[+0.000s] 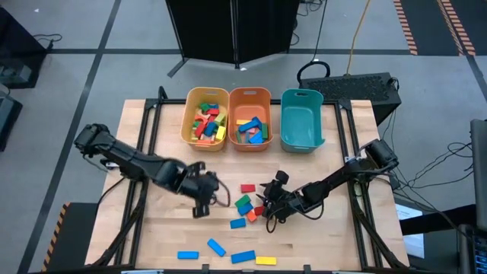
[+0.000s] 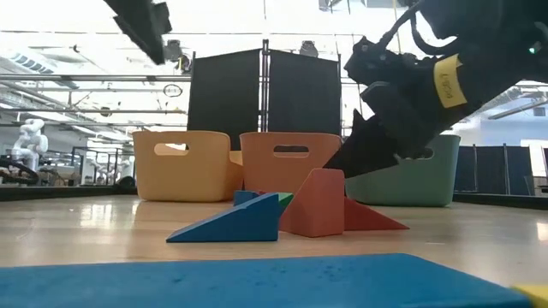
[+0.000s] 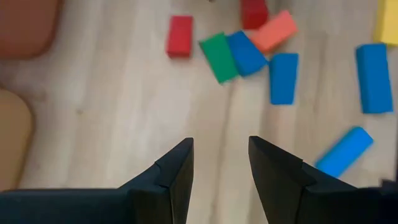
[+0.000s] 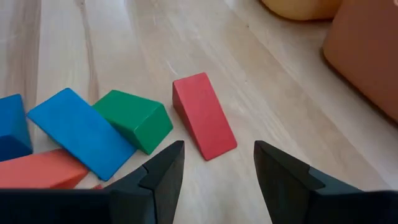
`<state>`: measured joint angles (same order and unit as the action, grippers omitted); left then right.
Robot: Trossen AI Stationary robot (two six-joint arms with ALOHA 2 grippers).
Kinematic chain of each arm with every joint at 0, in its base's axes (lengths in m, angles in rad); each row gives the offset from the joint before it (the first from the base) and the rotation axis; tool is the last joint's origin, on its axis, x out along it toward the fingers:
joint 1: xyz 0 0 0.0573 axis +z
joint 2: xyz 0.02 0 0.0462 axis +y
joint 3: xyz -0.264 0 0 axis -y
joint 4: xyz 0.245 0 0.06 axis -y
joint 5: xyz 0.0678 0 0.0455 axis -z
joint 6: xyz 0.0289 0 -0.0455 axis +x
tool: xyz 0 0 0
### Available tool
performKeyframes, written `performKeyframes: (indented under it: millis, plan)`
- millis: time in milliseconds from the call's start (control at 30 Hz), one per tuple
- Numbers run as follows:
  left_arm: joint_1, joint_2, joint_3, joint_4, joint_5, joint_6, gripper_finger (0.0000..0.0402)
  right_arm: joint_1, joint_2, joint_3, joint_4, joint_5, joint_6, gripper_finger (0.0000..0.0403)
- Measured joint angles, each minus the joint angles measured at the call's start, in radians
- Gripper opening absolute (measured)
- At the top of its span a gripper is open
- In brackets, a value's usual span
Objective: Sort blocks by size
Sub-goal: Put the blue rectangle block into the orange bin
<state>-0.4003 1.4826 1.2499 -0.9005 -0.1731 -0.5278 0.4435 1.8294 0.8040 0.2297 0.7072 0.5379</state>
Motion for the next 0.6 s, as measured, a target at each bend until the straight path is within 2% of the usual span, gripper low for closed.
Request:
performKeyframes:
  millis: [400, 600]
  plan:
    - [-0.289, 0.047, 0.0, -0.003, -0.019, -0.202, 0.0154, -0.033, 0.0, 0.0, 0.007, -0.001, -0.053, 0.018]
    - [-0.417, 0.117, 0.0, 0.075, -0.017, -0.301, 0.0154, -0.041, 0.0, 0.0, 0.007, -0.001, -0.054, 0.018]
